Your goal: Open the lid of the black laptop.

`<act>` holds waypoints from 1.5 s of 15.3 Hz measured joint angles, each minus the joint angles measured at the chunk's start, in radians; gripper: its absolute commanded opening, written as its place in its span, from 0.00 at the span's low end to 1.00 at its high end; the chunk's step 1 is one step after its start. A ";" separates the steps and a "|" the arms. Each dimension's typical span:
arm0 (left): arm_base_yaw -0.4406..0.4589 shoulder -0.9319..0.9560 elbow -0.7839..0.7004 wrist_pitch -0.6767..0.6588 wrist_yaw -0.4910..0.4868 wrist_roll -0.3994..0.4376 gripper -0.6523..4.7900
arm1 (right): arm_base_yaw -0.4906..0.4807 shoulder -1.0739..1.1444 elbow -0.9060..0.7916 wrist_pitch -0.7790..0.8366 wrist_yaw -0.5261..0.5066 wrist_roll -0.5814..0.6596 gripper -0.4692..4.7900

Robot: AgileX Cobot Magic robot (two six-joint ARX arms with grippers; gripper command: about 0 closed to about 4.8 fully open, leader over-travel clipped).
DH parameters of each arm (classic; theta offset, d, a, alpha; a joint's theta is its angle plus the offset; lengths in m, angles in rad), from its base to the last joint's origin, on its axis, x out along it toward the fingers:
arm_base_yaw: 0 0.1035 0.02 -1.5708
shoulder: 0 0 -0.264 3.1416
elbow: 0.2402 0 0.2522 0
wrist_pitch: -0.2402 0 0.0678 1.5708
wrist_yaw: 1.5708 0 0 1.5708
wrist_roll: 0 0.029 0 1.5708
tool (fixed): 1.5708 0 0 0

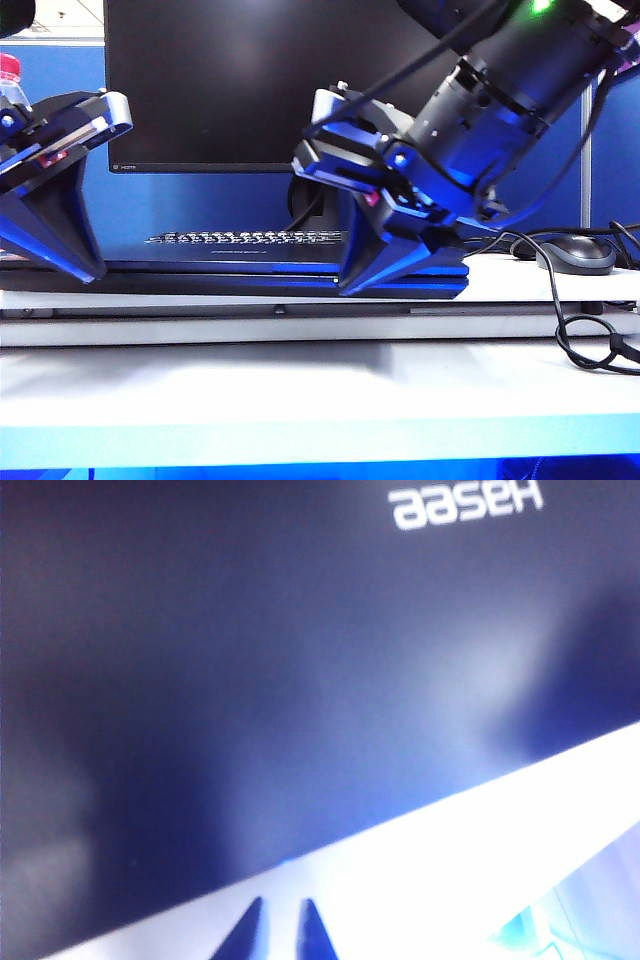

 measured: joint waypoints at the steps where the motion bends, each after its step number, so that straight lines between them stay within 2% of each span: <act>1: 0.000 0.000 0.000 0.001 0.000 0.000 0.22 | -0.009 0.000 0.000 0.001 -0.008 0.000 0.08; 5: 0.000 0.000 0.000 0.001 -0.029 0.002 0.22 | -0.052 0.000 -0.001 -0.008 -0.058 0.000 0.08; 7: 0.000 0.000 0.000 -0.005 -0.066 0.016 0.22 | -0.058 0.000 -0.001 -0.010 -0.062 0.000 0.08; 13: 0.000 0.002 0.000 -0.005 -0.085 0.019 0.22 | -0.063 0.000 -0.002 0.016 -0.111 0.001 0.08; 23: 0.000 0.002 0.000 0.024 -0.093 0.019 0.22 | -0.068 -0.041 0.000 0.048 -0.084 0.003 0.08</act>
